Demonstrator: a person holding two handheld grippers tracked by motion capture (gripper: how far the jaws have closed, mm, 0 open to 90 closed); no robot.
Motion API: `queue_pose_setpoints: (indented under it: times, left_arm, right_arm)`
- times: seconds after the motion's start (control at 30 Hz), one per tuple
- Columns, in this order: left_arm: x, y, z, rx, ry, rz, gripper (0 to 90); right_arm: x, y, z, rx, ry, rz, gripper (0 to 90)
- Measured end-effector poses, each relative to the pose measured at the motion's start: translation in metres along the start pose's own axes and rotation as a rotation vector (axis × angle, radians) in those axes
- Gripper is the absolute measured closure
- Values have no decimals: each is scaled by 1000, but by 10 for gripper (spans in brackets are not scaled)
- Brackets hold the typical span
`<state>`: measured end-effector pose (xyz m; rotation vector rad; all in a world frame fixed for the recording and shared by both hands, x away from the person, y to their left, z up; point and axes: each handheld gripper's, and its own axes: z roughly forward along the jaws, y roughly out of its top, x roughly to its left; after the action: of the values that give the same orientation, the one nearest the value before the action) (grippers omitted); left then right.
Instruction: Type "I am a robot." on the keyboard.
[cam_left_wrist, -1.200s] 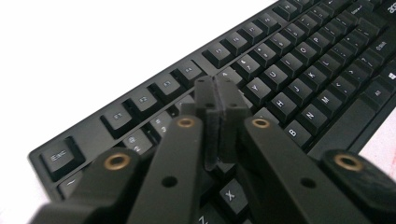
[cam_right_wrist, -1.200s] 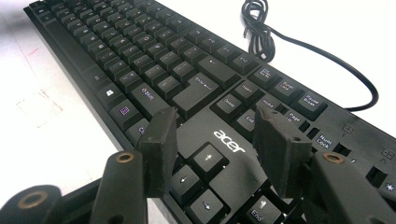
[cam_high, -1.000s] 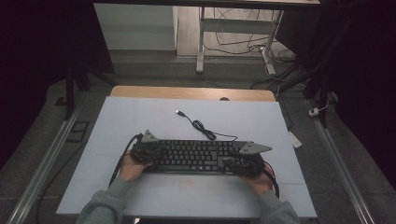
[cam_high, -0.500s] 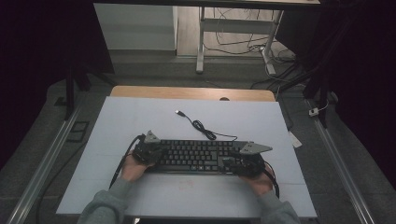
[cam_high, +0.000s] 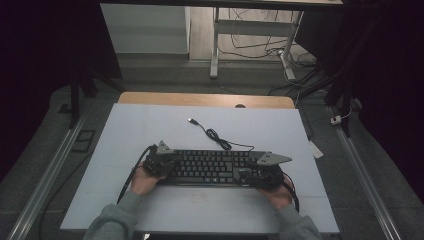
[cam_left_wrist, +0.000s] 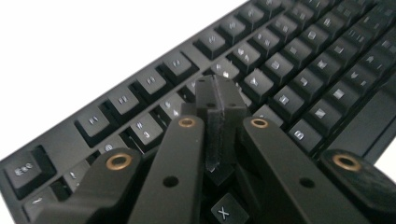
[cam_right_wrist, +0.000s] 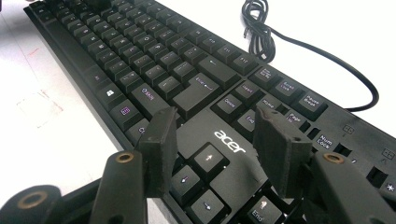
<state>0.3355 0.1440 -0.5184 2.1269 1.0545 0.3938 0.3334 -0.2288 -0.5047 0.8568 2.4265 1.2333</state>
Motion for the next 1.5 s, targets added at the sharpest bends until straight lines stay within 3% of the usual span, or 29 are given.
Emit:
queue_pose_setpoints:
  times: [0.17,0.27,0.43,0.63,0.97,1.5]
  left_arm:
    - [3,1,-11,-53,-24,-32,866]
    - [4,1,-18,-75,-42,-56,732]
    - [3,0,-29,-72,-68,-46,511]
    - [4,-3,-41,-72,-79,-46,401]
    - [8,-8,-47,-62,-91,-65,342]
    - [7,-9,-43,-39,-88,-63,330]
  right_arm:
    - [0,0,-1,-4,-1,0,496]
    - [0,0,-1,-9,2,0,496]
    - [0,0,-1,-15,6,0,496]
    - [1,1,-2,-18,6,-2,496]
    - [2,1,-1,-21,10,-8,496]
    - [4,6,-1,-40,19,-14,499]
